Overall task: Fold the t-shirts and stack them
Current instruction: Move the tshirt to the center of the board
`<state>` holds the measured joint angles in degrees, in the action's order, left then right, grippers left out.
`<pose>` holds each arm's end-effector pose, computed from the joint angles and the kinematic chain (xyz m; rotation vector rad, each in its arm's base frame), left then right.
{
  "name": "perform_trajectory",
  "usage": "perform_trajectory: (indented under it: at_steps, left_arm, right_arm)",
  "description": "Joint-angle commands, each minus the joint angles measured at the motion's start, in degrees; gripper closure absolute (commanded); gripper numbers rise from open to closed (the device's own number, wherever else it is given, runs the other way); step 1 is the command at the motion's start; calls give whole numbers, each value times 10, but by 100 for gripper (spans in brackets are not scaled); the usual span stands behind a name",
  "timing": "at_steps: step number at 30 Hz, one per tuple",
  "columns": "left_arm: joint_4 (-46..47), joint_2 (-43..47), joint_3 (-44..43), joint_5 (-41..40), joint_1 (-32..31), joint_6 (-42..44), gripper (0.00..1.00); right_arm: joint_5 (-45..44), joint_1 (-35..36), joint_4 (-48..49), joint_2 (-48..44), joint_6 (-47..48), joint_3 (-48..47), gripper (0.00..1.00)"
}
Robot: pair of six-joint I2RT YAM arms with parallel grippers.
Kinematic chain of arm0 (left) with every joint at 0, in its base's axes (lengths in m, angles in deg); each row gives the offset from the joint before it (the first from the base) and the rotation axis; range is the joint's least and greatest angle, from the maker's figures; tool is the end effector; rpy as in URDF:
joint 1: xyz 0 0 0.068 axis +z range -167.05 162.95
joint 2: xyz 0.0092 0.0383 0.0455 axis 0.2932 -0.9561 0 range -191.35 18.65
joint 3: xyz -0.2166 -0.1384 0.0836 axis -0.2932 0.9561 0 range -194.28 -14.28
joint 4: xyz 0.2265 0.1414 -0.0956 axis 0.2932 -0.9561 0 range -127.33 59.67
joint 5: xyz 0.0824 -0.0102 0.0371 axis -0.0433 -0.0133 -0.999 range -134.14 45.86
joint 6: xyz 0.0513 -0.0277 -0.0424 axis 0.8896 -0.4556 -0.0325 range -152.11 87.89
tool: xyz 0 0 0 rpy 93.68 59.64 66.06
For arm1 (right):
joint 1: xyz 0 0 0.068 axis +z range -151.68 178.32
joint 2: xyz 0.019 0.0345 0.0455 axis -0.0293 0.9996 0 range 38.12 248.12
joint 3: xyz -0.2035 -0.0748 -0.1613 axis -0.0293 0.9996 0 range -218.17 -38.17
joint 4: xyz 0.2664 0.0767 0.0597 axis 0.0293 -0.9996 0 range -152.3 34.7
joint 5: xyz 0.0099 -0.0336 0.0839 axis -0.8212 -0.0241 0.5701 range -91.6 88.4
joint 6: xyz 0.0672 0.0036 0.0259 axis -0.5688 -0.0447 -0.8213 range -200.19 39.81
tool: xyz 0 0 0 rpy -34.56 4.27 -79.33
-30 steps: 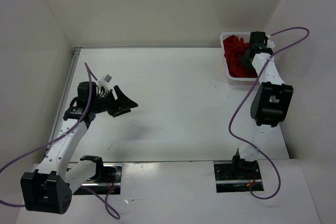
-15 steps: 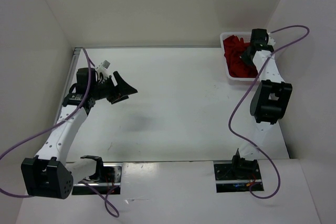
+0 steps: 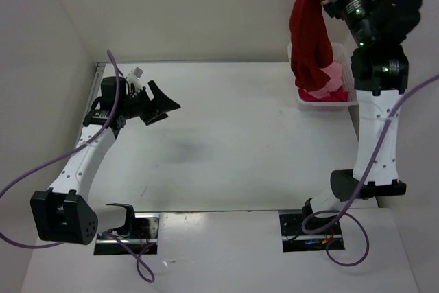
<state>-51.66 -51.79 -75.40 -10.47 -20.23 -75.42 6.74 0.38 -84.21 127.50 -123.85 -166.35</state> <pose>0.3113 -0.0504 0.3125 -0.3927 2.1653 -1.0905 0.3194 0.0202 0.6126 0.3941 1.3885 0.7612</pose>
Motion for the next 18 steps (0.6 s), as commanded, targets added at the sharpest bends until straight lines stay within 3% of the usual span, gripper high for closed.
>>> perform_trajectory:
  at_steps: [1, 5, 9, 12, 13, 16, 18]
  left_arm:
    - [23, -4, -24, -19, 8, -20, 17]
    - [30, 1, -24, -24, 34, -40, 17]
    - [35, 13, -5, -24, 42, -45, 15]
    - [29, 26, 20, -24, 42, -35, 15]
    - [21, 26, 26, -46, 42, -27, 15]
    - [2, 43, 51, -61, 42, -3, 15]
    - [-9, 43, 65, -61, 42, 17, 17]
  right_arm:
    - [192, 6, 129, 10, -115, -73, 100]
    - [271, 20, 162, 67, -186, -192, 100]
    - [279, 50, 158, 66, -167, -156, 100]
    - [260, 67, 216, -14, -124, 83, 100]
    - [249, 67, 228, -34, -108, 218, 100]
    - [233, 73, 234, -66, -66, 411, 100]
    - [233, 73, 234, -66, -53, 474, 100]
